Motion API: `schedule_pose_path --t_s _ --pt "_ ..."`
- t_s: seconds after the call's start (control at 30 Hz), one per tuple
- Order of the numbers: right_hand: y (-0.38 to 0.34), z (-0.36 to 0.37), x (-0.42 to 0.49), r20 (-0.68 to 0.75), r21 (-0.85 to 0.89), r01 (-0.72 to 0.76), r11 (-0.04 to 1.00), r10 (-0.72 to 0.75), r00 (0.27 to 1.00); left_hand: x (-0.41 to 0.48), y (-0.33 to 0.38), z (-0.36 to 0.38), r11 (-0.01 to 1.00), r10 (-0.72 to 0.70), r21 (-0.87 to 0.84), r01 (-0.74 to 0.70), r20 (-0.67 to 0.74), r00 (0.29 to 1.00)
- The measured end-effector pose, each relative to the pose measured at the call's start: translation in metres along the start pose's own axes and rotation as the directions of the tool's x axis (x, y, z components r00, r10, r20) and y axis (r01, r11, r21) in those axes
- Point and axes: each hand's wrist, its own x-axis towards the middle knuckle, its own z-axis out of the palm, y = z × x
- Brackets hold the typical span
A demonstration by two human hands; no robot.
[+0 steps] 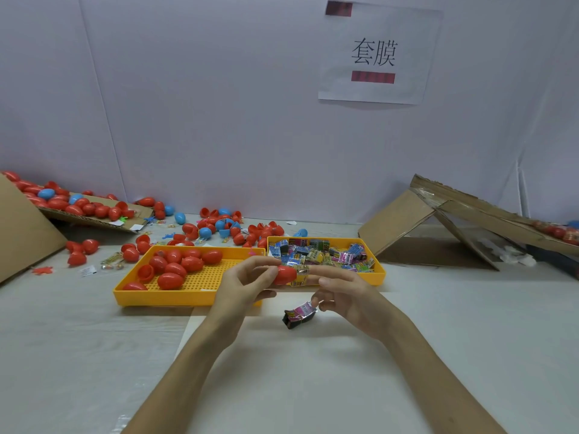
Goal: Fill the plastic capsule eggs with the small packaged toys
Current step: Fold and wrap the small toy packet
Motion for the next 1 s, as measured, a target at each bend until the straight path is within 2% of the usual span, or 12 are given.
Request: schedule_pose_path --t_s 0.3,0.57,1.0 --pt "-0.0016 0.0015 -0.0009 -0.023 0.000 0.000 1.000 0.000 1.000 -0.0023 0.0028 0.0028 1.000 0.002 -0.006 -0.001 0.058 0.998" --pt "-0.0012 0.0011 -0.0005 -0.049 -0.017 -0.001 1.000 0.001 0.999 -0.0020 0.0017 0.0025 1.000 0.000 -0.022 0.001 0.049 0.999" --pt "-0.0014 0.0005 -0.0002 -0.078 -0.086 0.016 0.996 -0.022 0.997 -0.0014 -0.0007 0.0022 0.998 -0.006 0.065 -0.001 0.109 0.994"
